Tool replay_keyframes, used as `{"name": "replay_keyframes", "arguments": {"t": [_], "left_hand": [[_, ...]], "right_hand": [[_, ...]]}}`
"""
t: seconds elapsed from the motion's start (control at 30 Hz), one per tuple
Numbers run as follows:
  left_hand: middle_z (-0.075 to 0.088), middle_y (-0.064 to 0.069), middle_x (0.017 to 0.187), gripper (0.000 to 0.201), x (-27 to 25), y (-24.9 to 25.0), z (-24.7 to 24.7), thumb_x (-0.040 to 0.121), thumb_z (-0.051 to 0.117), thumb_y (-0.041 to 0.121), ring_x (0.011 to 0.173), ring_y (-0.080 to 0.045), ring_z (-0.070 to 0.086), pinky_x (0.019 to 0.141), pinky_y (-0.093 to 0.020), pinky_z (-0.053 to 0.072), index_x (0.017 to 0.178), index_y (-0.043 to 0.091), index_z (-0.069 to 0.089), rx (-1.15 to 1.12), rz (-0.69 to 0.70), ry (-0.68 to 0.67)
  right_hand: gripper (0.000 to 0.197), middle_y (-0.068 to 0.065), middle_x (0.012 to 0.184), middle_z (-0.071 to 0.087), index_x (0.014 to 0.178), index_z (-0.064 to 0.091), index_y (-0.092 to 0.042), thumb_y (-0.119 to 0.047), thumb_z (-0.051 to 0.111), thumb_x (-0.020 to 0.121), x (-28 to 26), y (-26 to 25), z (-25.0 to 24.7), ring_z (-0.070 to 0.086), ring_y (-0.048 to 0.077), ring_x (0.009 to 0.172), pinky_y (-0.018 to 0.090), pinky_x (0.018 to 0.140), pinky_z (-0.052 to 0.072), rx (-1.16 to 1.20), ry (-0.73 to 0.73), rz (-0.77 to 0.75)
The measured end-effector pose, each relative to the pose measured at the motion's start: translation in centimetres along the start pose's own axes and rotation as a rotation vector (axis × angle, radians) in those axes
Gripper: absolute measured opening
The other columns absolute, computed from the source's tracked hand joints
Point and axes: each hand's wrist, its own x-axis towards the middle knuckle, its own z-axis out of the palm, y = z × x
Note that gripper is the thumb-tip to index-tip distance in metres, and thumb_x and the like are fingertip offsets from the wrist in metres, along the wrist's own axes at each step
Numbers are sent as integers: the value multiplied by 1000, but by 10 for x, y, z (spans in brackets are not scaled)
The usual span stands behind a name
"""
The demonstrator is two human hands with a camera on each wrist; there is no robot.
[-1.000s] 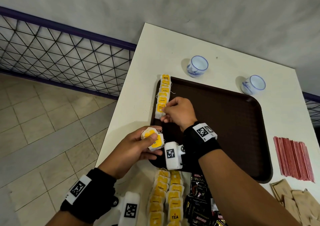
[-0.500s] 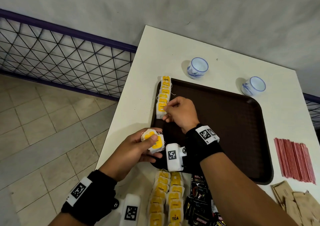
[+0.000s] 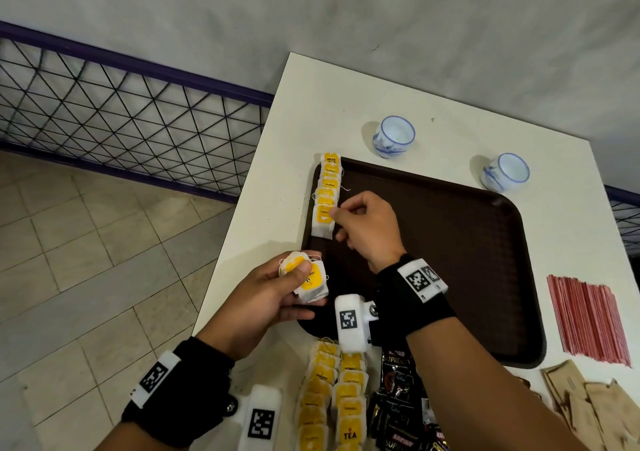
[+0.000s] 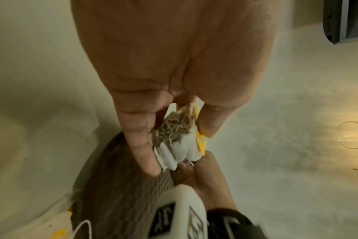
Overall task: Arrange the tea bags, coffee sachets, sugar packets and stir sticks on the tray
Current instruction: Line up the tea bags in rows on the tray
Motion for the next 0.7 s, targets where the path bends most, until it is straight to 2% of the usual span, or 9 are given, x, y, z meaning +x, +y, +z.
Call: {"name": "replay_keyframes", "arguments": {"t": [0.1,0.17,0.23,0.33,0.47,0.63,0.7], "left_hand": [[77,-12,108,24,2,0,0,100,55,31,96,-32,76,74,-34,59,119,27,69,17,14,19],[77,-13,106,25,4,0,2,97,57,34,94,-31,76,69,-30,59,118,26,69,32,24,26],[77,-14,105,31,4,-1,4,93,59,38,93,-30,76,67,-28,59,119,25,69,49,39,22],[77,-15,103,35,4,-1,10,90,60,40,91,-28,75,68,-28,60,118,22,69,60,59,-1],[76,-19,103,39,5,-1,16,89,57,43,90,-29,73,72,-32,58,119,21,69,48,64,-51],[76,-19,106,43,7,-2,13,90,54,43,91,-31,73,70,-32,58,121,17,67,-22,37,-36],[76,-18,107,42,7,-3,10,92,53,42,92,-32,73,71,-32,59,123,17,67,-20,39,-18]], "right_hand": [[23,11,71,65,94,66,-1,-17,78,84,-30,-7,-15,58,16,53,22,41,36,73,-169,-35],[25,12,78,65,97,67,-1,-17,81,82,-50,-8,-25,58,16,57,23,42,36,81,-333,-32],[26,12,82,67,100,67,0,-11,81,81,-63,-5,-31,59,13,57,19,43,39,54,-431,-46],[23,16,83,66,99,66,6,1,78,81,-74,1,-34,59,11,56,12,46,41,49,-436,-77],[17,17,80,64,95,64,8,6,75,82,-77,5,-33,59,12,56,14,49,43,77,-384,-101],[12,0,62,64,89,64,4,2,74,84,-79,7,-40,56,5,49,12,48,40,90,-358,-103],[12,0,62,65,88,64,4,0,75,85,-80,7,-43,56,4,48,12,48,40,78,-352,-117]]}}
